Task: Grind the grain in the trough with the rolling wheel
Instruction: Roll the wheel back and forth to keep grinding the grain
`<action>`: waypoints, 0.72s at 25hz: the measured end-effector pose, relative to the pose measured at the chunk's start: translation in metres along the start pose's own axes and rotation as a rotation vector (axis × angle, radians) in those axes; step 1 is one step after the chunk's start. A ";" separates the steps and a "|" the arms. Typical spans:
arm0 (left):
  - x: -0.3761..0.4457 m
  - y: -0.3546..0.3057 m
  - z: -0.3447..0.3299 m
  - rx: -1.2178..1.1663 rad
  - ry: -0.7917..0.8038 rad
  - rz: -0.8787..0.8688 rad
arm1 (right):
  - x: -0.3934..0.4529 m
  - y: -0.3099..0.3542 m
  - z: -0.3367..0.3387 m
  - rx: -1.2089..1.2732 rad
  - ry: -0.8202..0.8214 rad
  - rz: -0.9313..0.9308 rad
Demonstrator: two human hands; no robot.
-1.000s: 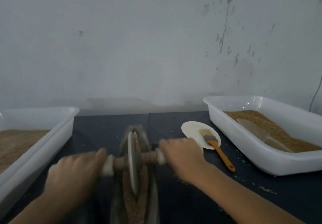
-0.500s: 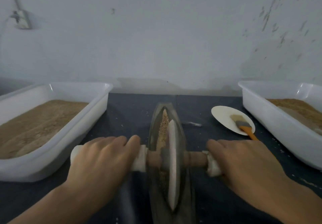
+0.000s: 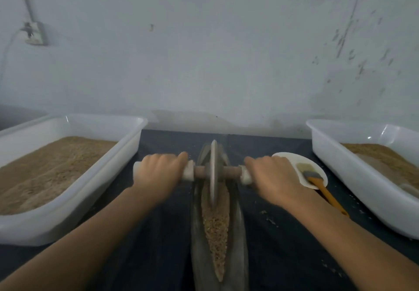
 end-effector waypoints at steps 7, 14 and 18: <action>-0.101 0.008 0.043 -0.090 -0.158 -0.220 | -0.082 0.026 0.041 0.007 -0.132 0.179; 0.032 0.002 -0.013 0.057 -0.035 0.065 | 0.035 -0.014 -0.008 -0.076 -0.060 -0.055; -0.005 0.008 -0.010 -0.074 0.019 0.056 | 0.016 0.004 0.010 -0.095 -0.044 0.044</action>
Point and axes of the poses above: each hand's wrist, its own x-axis towards the middle knuckle, its own z-axis out of the back of the hand, y = z × x, the point moved 5 cm from there along x, towards the middle knuckle, and after that the axes turned 9 degrees about z, right-handed, at the moved point
